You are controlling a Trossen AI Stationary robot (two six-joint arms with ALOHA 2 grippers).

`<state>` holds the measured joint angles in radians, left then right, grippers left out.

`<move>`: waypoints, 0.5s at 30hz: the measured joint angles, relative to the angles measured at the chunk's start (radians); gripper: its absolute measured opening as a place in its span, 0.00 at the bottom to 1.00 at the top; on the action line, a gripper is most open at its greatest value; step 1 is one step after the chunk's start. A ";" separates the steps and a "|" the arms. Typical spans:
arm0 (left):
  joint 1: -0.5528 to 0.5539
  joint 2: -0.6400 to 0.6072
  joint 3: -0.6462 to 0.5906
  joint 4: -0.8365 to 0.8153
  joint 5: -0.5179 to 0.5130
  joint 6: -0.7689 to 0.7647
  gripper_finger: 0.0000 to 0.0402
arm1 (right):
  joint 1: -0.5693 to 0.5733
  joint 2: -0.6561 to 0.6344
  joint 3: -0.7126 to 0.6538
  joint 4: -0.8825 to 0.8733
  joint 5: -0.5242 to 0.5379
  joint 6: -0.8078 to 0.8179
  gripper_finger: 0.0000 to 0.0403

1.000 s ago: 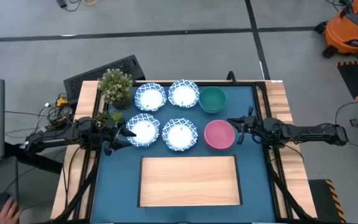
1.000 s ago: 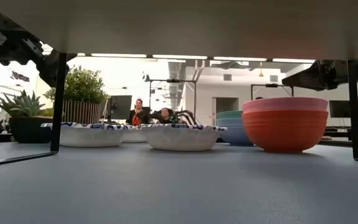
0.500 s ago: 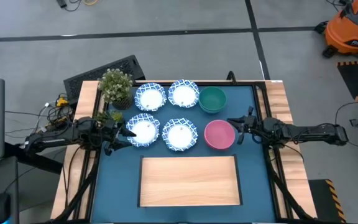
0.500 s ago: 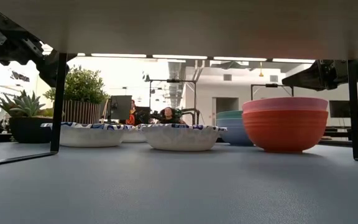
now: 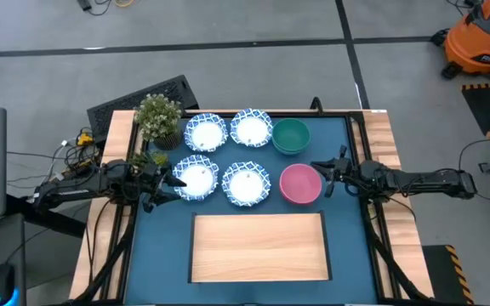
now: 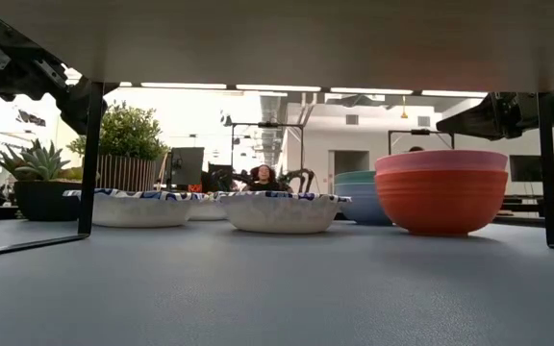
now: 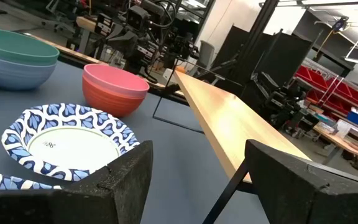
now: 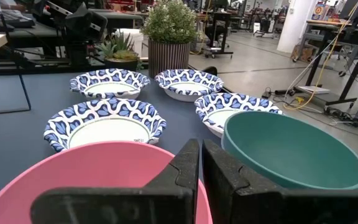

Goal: Place and stack bowls onto a shelf

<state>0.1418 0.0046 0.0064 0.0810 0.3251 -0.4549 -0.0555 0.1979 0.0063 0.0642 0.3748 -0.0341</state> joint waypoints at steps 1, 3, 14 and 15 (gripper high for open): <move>0.000 0.000 0.000 0.000 -0.003 0.033 0.61 | 0.000 0.000 0.000 0.000 0.000 0.000 0.12; 0.000 0.000 0.000 0.000 -0.023 0.109 0.61 | 0.000 0.000 0.000 0.000 0.000 0.000 0.12; 0.000 0.000 0.000 -0.008 -0.109 0.109 0.61 | 0.000 0.000 0.000 0.000 0.000 0.000 0.12; 0.000 0.000 0.000 -0.009 -0.128 0.081 0.61 | 0.000 0.000 0.000 0.000 0.000 0.000 0.12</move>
<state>0.1417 0.0048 0.0063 0.0723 0.1968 -0.3741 -0.0555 0.1982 0.0063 0.0642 0.3748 -0.0341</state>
